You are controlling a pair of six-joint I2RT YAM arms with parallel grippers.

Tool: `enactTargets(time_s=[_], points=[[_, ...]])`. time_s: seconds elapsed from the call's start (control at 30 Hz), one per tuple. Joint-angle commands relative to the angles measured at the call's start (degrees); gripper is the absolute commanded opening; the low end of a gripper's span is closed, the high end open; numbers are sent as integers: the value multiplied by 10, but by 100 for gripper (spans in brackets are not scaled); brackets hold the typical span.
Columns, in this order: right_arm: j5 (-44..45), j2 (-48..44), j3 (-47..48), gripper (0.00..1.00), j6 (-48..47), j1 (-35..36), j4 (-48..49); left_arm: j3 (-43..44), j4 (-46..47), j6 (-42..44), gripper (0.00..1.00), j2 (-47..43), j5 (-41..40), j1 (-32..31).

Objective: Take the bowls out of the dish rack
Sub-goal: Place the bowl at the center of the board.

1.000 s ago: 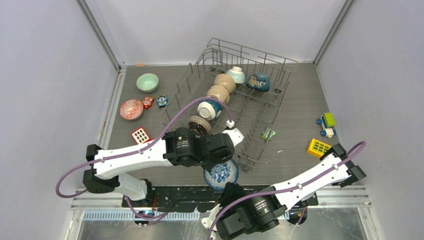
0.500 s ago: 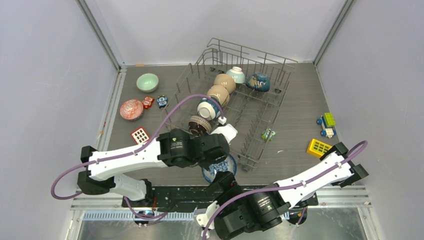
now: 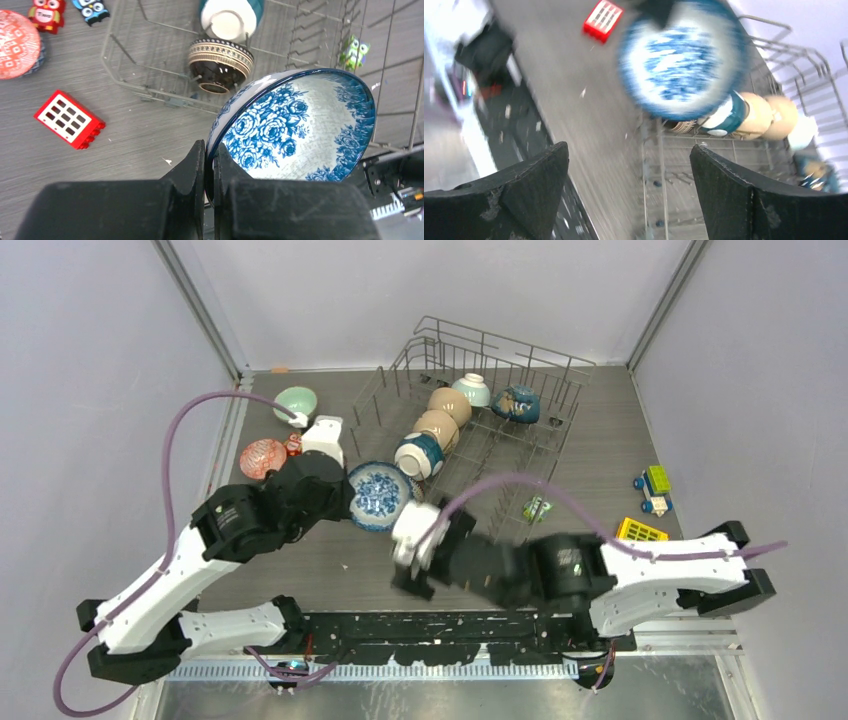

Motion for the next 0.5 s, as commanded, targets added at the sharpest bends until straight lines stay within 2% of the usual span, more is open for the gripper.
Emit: enactTargets(time_s=[0.0,0.13,0.3,0.47], points=[[-59,-67,20,93,193,-147,147,-13,40,-44,0,-35,-54,12],[-65,-57,64,89,298,-234,130,-14,25,-86,0,-38,-64,12],[-127,0,148,83,390,-339,27,-19,8,-159,0,-35,-79,12],[-184,51,200,68,399,-373,-34,-19,8,-219,0,-37,-78,12]])
